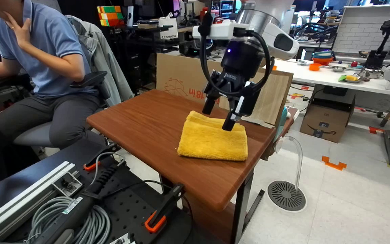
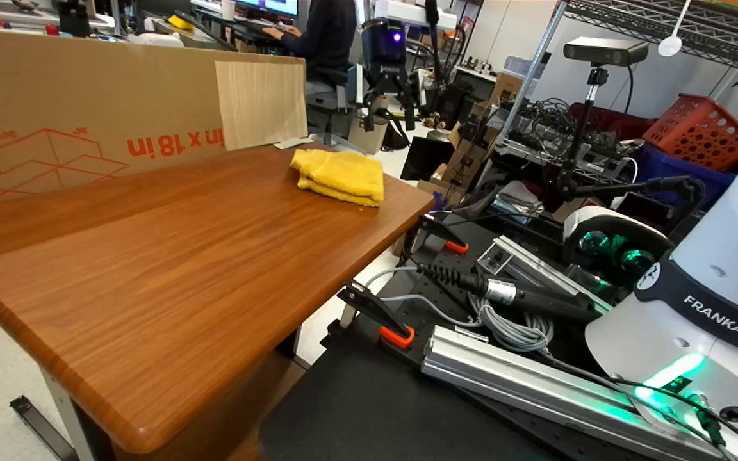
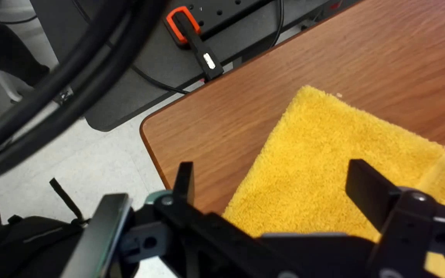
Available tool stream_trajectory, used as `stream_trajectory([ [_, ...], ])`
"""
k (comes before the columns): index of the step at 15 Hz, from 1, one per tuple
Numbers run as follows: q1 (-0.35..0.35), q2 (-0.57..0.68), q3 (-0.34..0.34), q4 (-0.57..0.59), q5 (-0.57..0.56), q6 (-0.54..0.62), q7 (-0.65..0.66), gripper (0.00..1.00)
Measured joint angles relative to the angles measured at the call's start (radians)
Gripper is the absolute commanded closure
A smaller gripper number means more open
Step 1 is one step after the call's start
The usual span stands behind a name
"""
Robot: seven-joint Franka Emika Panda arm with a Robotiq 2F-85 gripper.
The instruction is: Wipe the table with the yellow towel
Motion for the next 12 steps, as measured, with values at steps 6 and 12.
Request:
stream_trajectory([
  [6,0.000,0.044,0.000,0.070,-0.001,-0.061,0.000,0.00],
  [12,0.001,0.059,0.052,0.026,0.169,0.077,-0.010,0.00],
])
